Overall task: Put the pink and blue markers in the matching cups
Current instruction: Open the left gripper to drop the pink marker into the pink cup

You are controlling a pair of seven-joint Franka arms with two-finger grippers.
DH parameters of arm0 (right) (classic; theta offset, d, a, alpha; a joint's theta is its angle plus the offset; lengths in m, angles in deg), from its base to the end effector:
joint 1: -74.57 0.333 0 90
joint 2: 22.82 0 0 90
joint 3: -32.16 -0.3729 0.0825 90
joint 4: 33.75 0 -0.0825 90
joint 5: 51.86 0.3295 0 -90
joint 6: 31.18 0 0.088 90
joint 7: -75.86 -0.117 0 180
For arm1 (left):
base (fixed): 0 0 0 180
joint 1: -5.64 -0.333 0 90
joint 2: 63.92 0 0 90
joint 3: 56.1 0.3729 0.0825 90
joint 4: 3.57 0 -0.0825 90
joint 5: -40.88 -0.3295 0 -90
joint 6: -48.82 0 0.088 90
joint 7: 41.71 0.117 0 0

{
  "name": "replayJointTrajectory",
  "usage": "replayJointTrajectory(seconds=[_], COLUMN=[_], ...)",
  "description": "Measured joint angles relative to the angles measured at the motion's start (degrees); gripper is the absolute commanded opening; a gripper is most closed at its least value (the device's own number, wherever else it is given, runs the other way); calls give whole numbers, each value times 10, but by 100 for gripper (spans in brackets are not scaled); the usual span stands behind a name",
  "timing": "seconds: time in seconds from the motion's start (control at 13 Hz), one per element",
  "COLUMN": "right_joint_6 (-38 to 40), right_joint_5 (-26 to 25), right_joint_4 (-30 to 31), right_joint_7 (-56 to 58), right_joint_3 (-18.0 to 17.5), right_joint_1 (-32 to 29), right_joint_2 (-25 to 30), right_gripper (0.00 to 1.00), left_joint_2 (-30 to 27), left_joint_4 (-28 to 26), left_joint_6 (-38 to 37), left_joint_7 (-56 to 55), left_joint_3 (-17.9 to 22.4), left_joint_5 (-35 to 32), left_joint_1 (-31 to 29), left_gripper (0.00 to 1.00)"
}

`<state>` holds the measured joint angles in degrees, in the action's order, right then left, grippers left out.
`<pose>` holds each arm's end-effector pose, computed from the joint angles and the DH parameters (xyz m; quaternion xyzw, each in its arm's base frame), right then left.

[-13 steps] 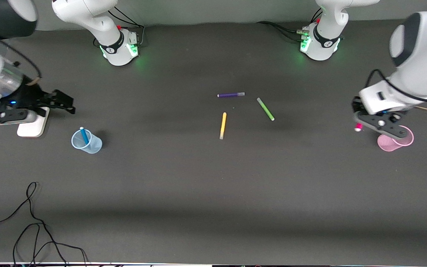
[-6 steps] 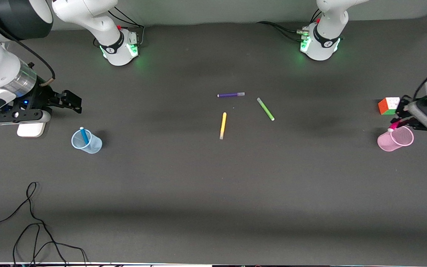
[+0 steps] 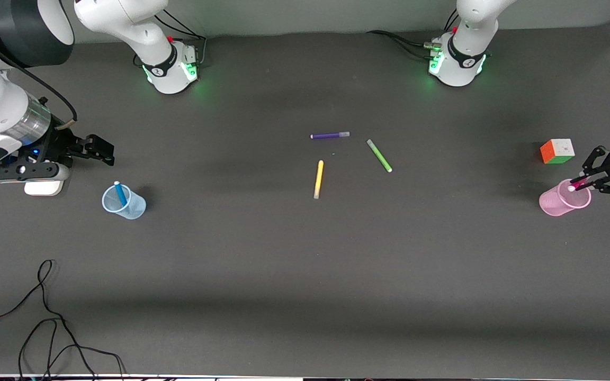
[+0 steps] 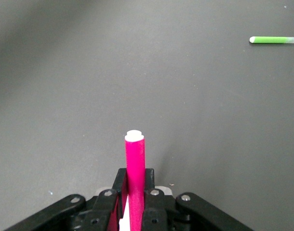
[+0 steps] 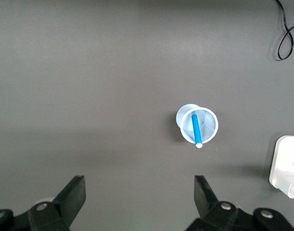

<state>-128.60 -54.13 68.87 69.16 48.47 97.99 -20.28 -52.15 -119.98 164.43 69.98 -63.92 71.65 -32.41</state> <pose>0.4849 0.0530 0.6109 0.9996 0.0069 -0.0223 0.0162 0.4760 0.2419 0.4184 0.8150 -0.5172 0.1911 0.1783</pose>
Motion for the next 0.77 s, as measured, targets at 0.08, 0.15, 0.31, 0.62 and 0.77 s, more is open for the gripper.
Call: replayJointTrajectory(seconds=[0.08,0.15,0.31,0.62,0.77], right_joint_6=[-4,-5,-13,-18,-18], right_joint_5=[0,0,0,0,0], right_joint_4=[1,1,1,1,1], right_joint_7=[0,0,0,0,0], right_joint_3=[0,0,0,0,0], right_joint_1=[0,0,0,0,0], right_joint_2=[0,0,0,0,1], right_gripper=[100,100,100,100,100], left_joint_2=[11,21,44,78,87], left_joint_4=[0,0,0,0,1], left_joint_6=[0,0,-1,-30,-46], left_joint_7=[43,82,148,222,238], left_joint_3=[0,0,-1,-2,-2], left_joint_5=[22,45,83,120,129], left_joint_1=[-10,-18,-33,-63,-76], left_gripper=[0,0,0,0,19])
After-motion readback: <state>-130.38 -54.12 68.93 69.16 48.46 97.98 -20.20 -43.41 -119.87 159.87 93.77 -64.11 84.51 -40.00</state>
